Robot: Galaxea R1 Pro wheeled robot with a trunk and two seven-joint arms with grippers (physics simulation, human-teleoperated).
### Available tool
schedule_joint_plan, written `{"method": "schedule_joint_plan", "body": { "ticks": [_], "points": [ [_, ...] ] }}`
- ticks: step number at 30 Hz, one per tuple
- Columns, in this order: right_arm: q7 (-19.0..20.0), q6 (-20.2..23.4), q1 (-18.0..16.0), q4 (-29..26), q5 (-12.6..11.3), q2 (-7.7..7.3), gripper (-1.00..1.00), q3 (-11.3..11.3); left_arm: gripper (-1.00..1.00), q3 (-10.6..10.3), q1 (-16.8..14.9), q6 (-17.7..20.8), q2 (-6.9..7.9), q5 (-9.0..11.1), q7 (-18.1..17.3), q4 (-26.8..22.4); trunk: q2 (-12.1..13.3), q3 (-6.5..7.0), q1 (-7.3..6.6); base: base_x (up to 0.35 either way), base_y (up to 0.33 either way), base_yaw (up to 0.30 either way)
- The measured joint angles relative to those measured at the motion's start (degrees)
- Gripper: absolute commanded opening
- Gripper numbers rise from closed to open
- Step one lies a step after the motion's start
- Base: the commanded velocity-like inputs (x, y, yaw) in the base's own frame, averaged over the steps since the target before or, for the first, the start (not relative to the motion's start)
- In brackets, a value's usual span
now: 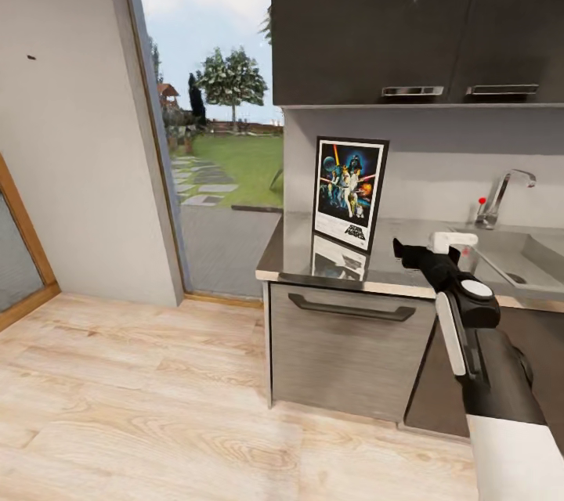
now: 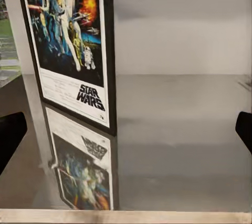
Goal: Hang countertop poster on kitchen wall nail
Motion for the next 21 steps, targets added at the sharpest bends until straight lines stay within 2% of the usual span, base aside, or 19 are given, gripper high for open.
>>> {"method": "schedule_joint_plan", "body": {
  "ticks": [4,7,11,14,21],
  "points": [
    [0.3,0.1,-3.3,6.1,-0.2,-0.02,1.00,0.0,1.00,0.0,0.0,0.0,0.00,0.0,0.0,0.0,0.0,0.00,-0.02,0.111,-0.041,0.000],
    [1.5,0.1,-4.1,8.3,-0.4,-0.02,1.00,0.3,1.00,0.0,0.0,0.0,0.00,0.0,0.0,0.0,0.0,0.00,-0.02,0.173,-0.049,0.000],
    [6.9,0.1,-4.7,10.1,-0.2,-0.03,1.00,0.4,1.00,0.1,0.0,0.0,0.00,0.0,0.0,0.0,0.0,0.00,0.00,0.058,-0.014,0.000],
    [9.3,0.1,-5.3,10.6,-0.1,-0.04,1.00,0.4,1.00,0.1,0.0,0.0,0.00,0.0,0.0,0.0,0.0,0.00,-0.01,0.082,-0.004,0.000],
    [10.6,0.1,-5.6,10.9,-0.3,-0.04,1.00,0.2,1.00,0.1,0.0,0.0,0.00,0.0,0.0,0.0,0.0,0.00,-0.02,0.189,-0.017,0.000]
  ]
}}
